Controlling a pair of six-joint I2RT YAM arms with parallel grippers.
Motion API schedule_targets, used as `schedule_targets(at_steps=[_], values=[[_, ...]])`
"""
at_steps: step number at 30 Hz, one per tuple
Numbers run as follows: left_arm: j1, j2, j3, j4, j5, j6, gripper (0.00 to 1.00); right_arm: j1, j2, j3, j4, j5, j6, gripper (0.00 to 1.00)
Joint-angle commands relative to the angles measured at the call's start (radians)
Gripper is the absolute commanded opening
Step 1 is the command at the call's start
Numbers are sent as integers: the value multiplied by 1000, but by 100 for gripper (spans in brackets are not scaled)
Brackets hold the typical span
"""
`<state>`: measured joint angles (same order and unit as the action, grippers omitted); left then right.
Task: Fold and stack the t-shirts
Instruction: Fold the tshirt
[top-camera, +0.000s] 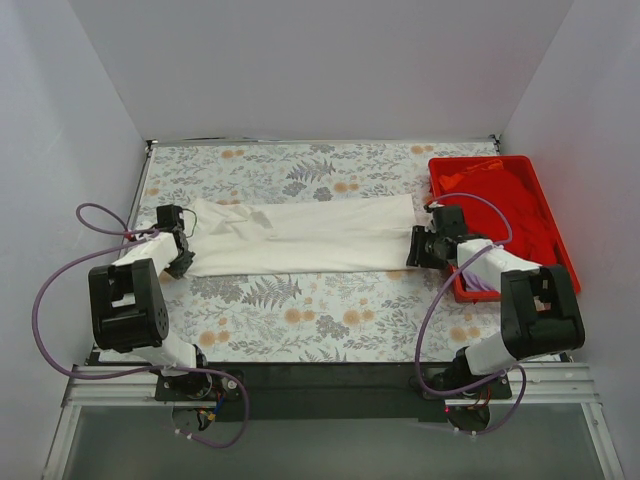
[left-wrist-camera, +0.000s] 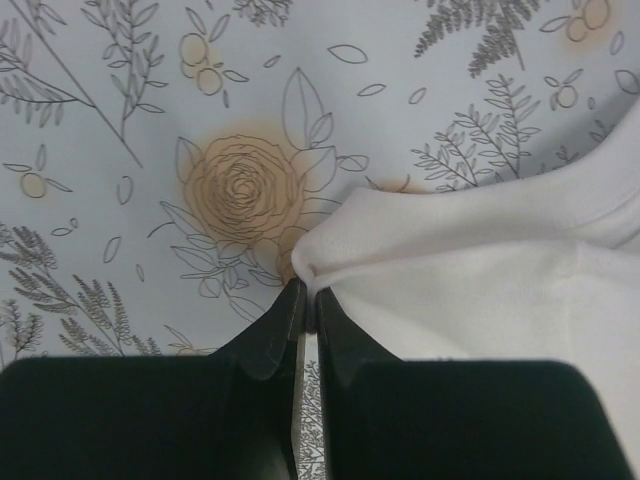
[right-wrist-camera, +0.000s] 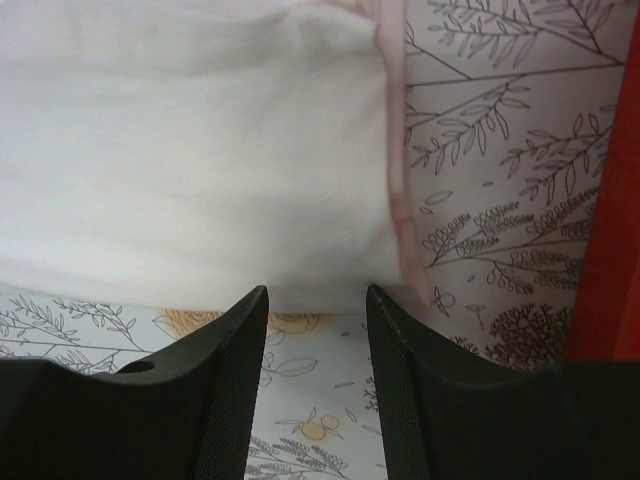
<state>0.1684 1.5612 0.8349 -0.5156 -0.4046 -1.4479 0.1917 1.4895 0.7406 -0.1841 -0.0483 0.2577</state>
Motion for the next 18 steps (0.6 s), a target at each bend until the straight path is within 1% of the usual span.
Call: schedule_targets(at_steps=[1,3,7,8,9,10,11,12,13,18], values=[[16,-21,9,-87,-160,-9,0,-5,-44,-26,-115,74,14,51],[16,-27,12,-106,-183,-8,0,-6,-67,-20,-165,93,8,51],[14,-53,7,-89,-129,-2,18,-2,-115,12,-198,58,-23,52],[16,-61,7,-86,-119,-2,21,0,-130,35,-199,56,-29,52],[16,-76,16,-89,-117,0,23,5,-138,54,-209,10,-31,52],[14,-85,21,-90,-114,3,26,17,-143,69,-215,2,-32,52],[16,-96,24,-96,-112,3,35,25,-153,100,-216,-13,-34,53],[16,-119,27,-103,-103,3,37,34,-158,114,-216,-19,-32,53],[16,-133,33,-106,-100,1,43,54,-161,126,-212,-25,-37,53],[13,-216,29,-115,-34,-6,49,100,-127,169,-134,-94,-43,52]])
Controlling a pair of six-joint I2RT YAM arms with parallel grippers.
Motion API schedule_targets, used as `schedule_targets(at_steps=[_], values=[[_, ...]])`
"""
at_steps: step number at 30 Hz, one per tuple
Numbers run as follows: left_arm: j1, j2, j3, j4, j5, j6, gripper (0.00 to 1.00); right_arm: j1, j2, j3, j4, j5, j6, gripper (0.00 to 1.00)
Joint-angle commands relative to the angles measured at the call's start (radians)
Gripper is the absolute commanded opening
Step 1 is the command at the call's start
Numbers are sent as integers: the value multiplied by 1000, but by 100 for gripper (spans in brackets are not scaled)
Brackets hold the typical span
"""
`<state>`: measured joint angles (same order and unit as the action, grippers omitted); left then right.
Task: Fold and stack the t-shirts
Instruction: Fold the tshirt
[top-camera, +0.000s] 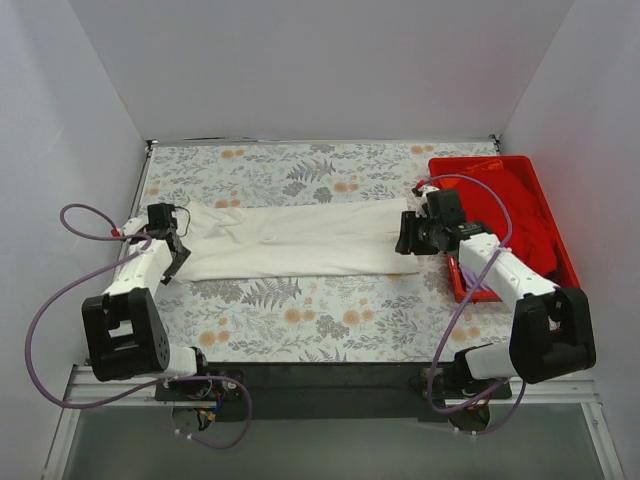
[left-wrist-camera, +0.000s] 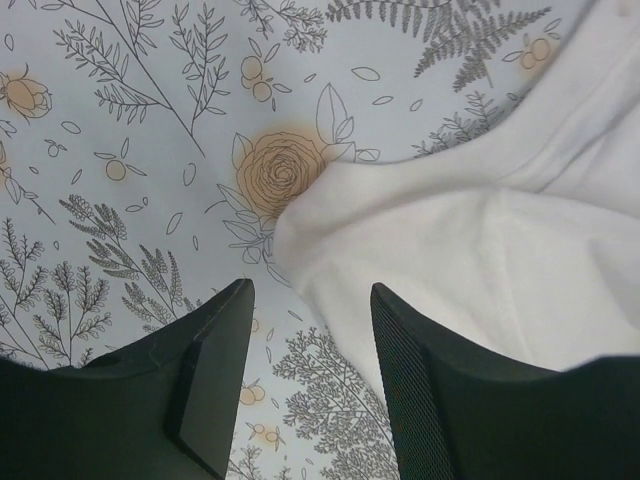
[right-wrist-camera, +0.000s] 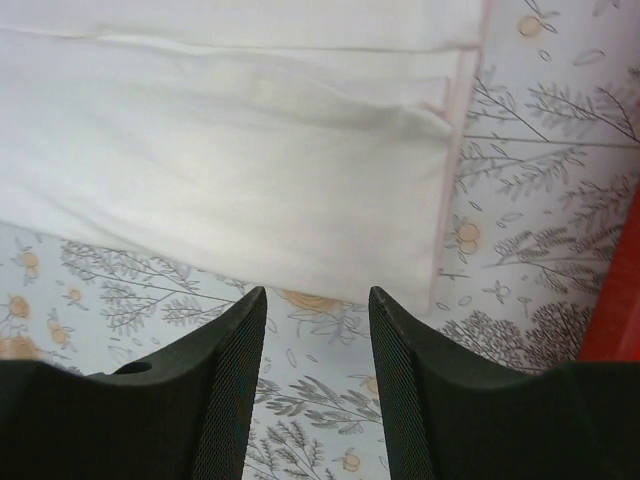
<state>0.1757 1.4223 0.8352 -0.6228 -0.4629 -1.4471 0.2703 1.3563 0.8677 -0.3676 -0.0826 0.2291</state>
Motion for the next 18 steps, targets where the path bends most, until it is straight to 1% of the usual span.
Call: schedule_targets(at_steps=[1,6,9,13,14,18], values=[[4,-95,30,-6,39,-6,50,23,21,47,64,-68,-10,52],[1,-144,30,-17,58,-1,50,21,142,83,139,-42,-13,51],[-1,-164,16,14,105,23,50,17,214,102,179,-10,-23,51],[-7,-137,27,35,190,39,50,-8,302,113,202,6,-28,51],[-10,-126,31,38,219,43,50,-14,306,114,203,12,-28,51],[-60,-71,65,61,260,65,53,-39,314,120,200,47,-24,51]])
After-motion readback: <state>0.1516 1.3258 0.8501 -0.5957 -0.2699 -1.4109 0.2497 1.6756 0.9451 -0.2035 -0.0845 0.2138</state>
